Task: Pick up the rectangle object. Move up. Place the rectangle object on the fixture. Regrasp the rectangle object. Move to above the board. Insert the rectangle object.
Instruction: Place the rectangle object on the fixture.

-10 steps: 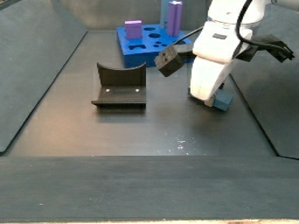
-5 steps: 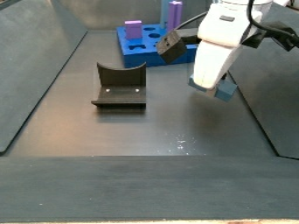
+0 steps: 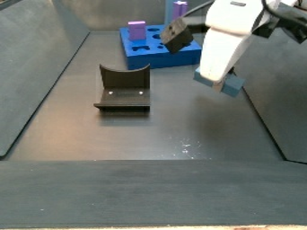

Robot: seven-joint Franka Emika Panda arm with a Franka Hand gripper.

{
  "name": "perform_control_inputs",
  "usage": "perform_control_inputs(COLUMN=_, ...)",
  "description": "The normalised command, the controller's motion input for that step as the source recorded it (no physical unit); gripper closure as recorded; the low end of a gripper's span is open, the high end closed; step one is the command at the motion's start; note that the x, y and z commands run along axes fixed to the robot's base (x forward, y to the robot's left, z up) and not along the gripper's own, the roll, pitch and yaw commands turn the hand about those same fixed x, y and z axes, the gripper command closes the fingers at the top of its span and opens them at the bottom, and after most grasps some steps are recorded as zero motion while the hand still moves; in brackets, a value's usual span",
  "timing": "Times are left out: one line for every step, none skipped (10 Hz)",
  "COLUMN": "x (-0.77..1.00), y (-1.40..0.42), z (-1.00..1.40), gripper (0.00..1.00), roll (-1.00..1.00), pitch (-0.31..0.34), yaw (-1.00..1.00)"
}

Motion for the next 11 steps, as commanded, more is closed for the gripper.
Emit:
perform_control_inputs(x=-0.03, y=0.01, z=1.00, gripper=1.00, roll=0.14, pitch=0.158, yaw=-0.02)
perform_control_inputs(x=-0.03, y=0.01, z=1.00, gripper=1.00, roll=0.18, pitch=0.167, yaw=-0.01)
perform_control_inputs(x=-0.03, y=0.01, z=1.00, gripper=1.00, roll=0.19, pitch=0.171, yaw=-0.01)
perform_control_inputs(x=-0.03, y=0.01, z=1.00, gripper=1.00, roll=0.22, pitch=0.181, yaw=0.00)
perform_control_inputs(x=-0.04, y=0.01, z=1.00, gripper=1.00, roll=0.24, pitch=0.189, yaw=0.01)
perform_control_inputs(x=-0.04, y=0.01, z=1.00, gripper=1.00, roll=0.25, pitch=0.189, yaw=0.02)
perform_control_inputs(x=-0.04, y=0.00, z=1.00, gripper=1.00, roll=0.25, pitch=0.190, yaw=0.03)
perform_control_inputs(x=-0.04, y=0.00, z=1.00, gripper=1.00, roll=0.24, pitch=0.187, yaw=0.03)
perform_control_inputs(x=-0.04, y=0.00, z=1.00, gripper=1.00, roll=0.24, pitch=0.180, yaw=0.03)
perform_control_inputs(x=-0.04, y=0.00, z=1.00, gripper=1.00, roll=0.22, pitch=0.167, yaw=0.03)
perform_control_inputs(x=-0.04, y=0.01, z=1.00, gripper=1.00, roll=0.22, pitch=0.163, yaw=0.03)
